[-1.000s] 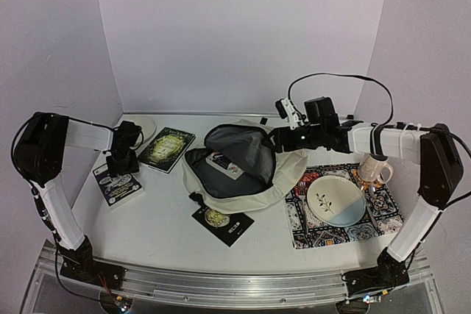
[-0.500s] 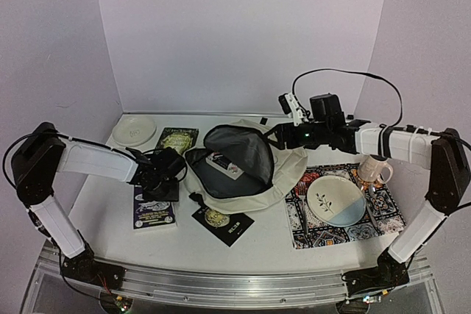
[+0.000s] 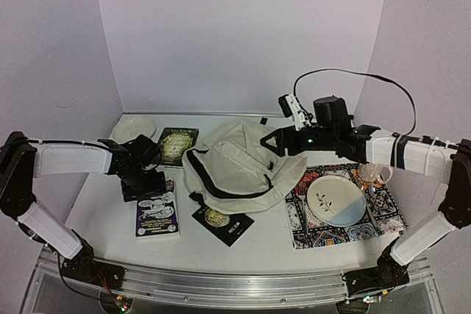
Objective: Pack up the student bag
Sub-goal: Move the book to the center of the board.
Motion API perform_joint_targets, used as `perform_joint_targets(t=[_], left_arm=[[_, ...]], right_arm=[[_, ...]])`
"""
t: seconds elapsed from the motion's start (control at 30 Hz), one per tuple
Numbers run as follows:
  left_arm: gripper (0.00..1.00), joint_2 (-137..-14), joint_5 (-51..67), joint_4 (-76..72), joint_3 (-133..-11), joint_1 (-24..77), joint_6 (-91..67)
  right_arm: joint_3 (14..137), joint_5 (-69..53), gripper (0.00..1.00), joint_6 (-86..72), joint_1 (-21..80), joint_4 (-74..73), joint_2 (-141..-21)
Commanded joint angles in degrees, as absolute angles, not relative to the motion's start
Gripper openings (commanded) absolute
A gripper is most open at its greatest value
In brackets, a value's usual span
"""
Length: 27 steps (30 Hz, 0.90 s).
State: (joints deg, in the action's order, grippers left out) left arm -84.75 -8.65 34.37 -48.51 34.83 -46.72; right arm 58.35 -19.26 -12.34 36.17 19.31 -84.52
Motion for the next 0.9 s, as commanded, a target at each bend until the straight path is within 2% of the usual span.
perform_joint_targets(t=[0.0,0.3,0.63,0.87], left_arm=[[0.93,-84.18,-9.02,32.09,-46.45,28.09,-42.21],[0.90,-87.40,3.72,22.95,-41.51,25.42,-39.99],[0.87,-80.47,7.50,17.56,-32.17,35.95,-46.83],[0.84,-71.75,9.66,13.01,-26.52,38.60,-52.80]], right_arm=[[55.71,-15.33,0.71,-13.91,39.76,18.53,-79.74],[54.36,-12.89,0.73,-19.61,50.24,17.86,-78.67],[59.15,-8.52,0.74,-29.13,62.59,20.71,-91.46],[62.98,-7.27,0.73,-34.75,65.66,21.36,-101.35]])
